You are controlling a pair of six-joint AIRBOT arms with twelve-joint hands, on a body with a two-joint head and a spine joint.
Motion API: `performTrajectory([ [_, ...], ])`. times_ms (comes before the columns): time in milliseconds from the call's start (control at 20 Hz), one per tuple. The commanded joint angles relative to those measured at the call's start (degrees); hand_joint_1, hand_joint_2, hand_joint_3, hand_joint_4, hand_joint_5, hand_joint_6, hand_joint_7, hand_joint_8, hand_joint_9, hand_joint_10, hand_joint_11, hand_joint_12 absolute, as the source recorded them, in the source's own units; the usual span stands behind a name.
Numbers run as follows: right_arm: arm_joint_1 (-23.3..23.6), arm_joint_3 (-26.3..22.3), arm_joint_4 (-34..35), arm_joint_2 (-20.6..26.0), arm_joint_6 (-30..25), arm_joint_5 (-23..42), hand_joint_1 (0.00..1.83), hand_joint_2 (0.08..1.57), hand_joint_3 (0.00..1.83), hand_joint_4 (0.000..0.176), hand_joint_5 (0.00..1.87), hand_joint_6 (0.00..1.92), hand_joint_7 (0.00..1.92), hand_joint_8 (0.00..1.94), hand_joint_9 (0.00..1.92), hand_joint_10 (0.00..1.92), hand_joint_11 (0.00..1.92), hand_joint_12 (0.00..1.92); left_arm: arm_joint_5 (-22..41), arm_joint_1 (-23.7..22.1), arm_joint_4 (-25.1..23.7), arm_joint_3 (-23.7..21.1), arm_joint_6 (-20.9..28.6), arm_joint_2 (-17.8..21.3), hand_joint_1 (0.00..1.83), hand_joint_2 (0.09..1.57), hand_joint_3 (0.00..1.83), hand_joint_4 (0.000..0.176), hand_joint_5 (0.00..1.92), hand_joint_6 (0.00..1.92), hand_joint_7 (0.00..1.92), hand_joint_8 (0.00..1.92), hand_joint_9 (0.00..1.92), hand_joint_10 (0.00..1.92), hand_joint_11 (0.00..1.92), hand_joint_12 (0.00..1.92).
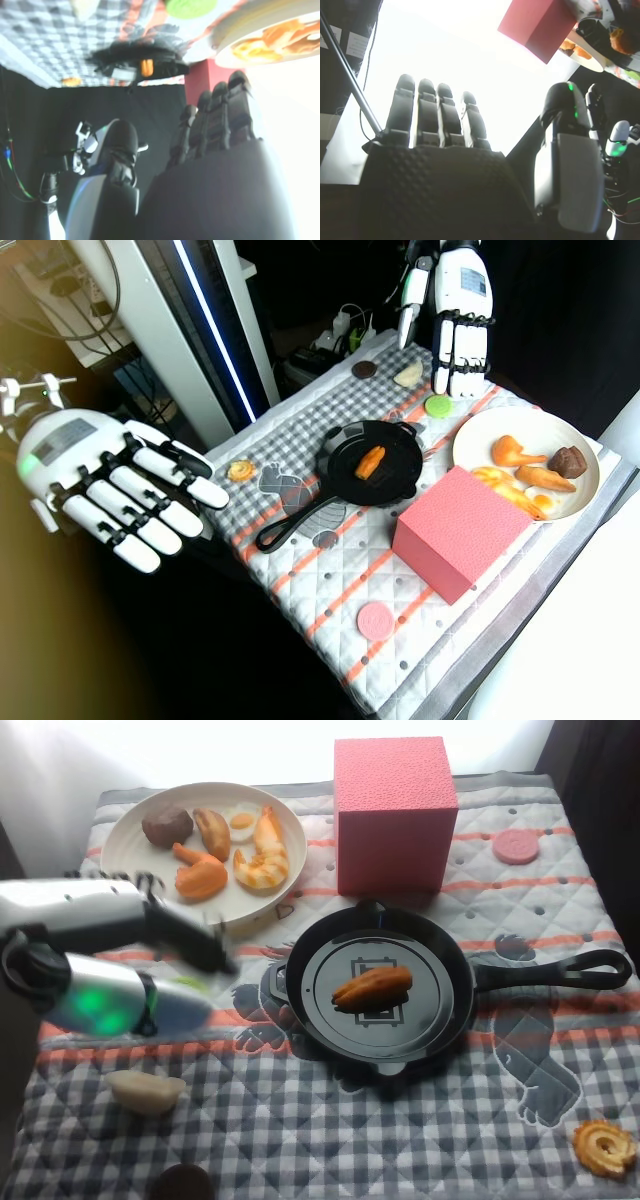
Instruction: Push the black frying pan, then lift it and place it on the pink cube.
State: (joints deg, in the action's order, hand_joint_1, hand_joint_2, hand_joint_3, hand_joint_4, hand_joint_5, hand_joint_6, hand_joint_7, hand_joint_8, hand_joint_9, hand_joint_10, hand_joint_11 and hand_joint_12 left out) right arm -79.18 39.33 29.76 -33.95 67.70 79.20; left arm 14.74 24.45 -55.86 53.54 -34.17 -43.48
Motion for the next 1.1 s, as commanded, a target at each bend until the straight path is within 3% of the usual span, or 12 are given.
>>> performTrajectory([
  [0,0.17,0.49,-0.14,-0.10,-0.20,6.10,0.33,1.29,0.02,0.020,0.00,0.00,0.00,0.00,0.00,0.00,0.00,0.36,3.31,-1.21,-0.84,0.42,2.22,-0.14,0.35,1.32,0.00,0.000,0.60,0.02,0.61,0.00,0.54,0.09,0.00,1.18],
  [150,0.17,0.65,-0.33,-0.18,-0.20,5.46,0.33,1.28,0.00,0.030,0.00,0.00,0.00,0.00,0.00,0.00,0.00,0.52,3.15,-2.11,-2.69,0.53,3.02,-0.71,0.43,1.30,0.00,0.000,0.59,0.00,0.58,0.00,0.52,0.07,0.00,1.17],
  [350,0.15,0.70,-0.29,-0.18,-0.20,5.33,0.37,1.28,0.00,0.010,0.00,0.00,0.00,0.00,0.00,0.00,0.00,0.56,0.99,-2.11,-4.62,1.04,3.03,-1.87,0.43,1.30,0.00,0.000,0.56,0.00,0.56,0.00,0.51,0.04,0.00,1.09],
  [450,0.15,0.70,-0.29,-0.18,-0.20,5.33,0.36,1.27,0.00,0.040,0.00,0.00,0.00,0.00,0.00,0.00,0.00,0.61,0.91,-2.10,-4.64,1.09,3.03,-1.96,0.41,1.31,0.00,0.000,0.55,0.00,0.55,0.00,0.50,0.03,0.00,1.10],
  [500,0.15,0.70,-0.29,-0.18,-0.21,5.33,0.38,1.27,0.00,0.038,0.00,0.00,0.00,0.00,0.00,0.00,0.00,0.66,0.69,-2.08,-4.69,1.24,3.03,-2.19,0.39,1.32,0.00,0.000,0.55,0.00,0.54,0.00,0.50,0.02,0.00,1.12],
  [550,0.15,0.71,-0.27,-0.25,-0.31,5.33,0.39,1.28,0.00,0.043,0.00,0.00,0.00,0.00,0.00,0.00,0.00,0.60,0.12,-2.12,-4.82,1.66,3.03,-2.77,0.40,1.31,0.00,0.000,0.54,0.00,0.54,0.00,0.51,0.02,0.00,1.14],
  [600,0.15,0.73,-0.23,-0.42,-0.32,5.34,0.37,1.28,0.00,0.033,0.00,0.00,0.00,0.00,0.00,0.00,0.00,0.59,-0.66,-2.18,-4.94,2.18,3.03,-3.40,0.47,1.29,0.00,0.000,0.55,0.00,0.55,0.00,0.52,0.03,0.00,1.14],
  [700,0.14,0.80,0.04,-0.77,-0.36,5.34,0.37,1.28,0.00,0.032,0.00,0.00,0.00,0.00,0.00,0.00,0.00,0.52,-1.81,-2.20,-5.20,2.79,3.03,-4.22,0.53,1.27,0.00,0.000,0.56,0.01,0.56,0.01,0.54,0.03,0.00,1.14],
  [800,0.05,0.91,0.22,-1.07,-0.54,5.36,0.40,1.29,0.00,0.006,0.00,0.00,0.00,0.00,0.00,0.00,0.00,0.44,-3.04,-2.10,-5.72,3.33,3.02,-5.10,0.53,1.25,0.00,0.000,0.57,0.01,0.58,0.01,0.54,0.02,0.00,1.15],
  [850,0.05,0.94,0.24,-1.10,-0.65,5.37,0.41,1.29,0.00,0.017,0.00,0.00,0.00,0.00,0.00,0.00,0.00,0.45,-3.46,-2.04,-5.85,3.54,3.02,-5.43,0.49,1.25,0.00,0.000,0.57,0.01,0.57,0.00,0.53,0.02,0.00,1.18],
  [950,-0.07,0.94,0.43,-1.16,-0.69,5.39,0.39,1.29,0.00,0.011,0.00,0.00,0.00,0.00,0.00,0.00,0.00,0.45,-3.78,-2.05,-5.86,4.22,3.02,-6.35,0.42,1.24,0.00,0.000,0.55,0.00,0.56,0.00,0.52,0.01,0.00,1.24],
  [1050,-0.19,0.94,0.56,-1.17,-0.84,5.43,0.39,1.28,0.00,0.032,0.00,0.00,0.00,0.00,0.00,0.00,0.00,0.33,-3.84,-1.80,-5.85,4.73,3.02,-7.42,0.37,1.25,0.00,0.000,0.53,0.00,0.53,0.00,0.49,0.00,0.00,1.21],
])
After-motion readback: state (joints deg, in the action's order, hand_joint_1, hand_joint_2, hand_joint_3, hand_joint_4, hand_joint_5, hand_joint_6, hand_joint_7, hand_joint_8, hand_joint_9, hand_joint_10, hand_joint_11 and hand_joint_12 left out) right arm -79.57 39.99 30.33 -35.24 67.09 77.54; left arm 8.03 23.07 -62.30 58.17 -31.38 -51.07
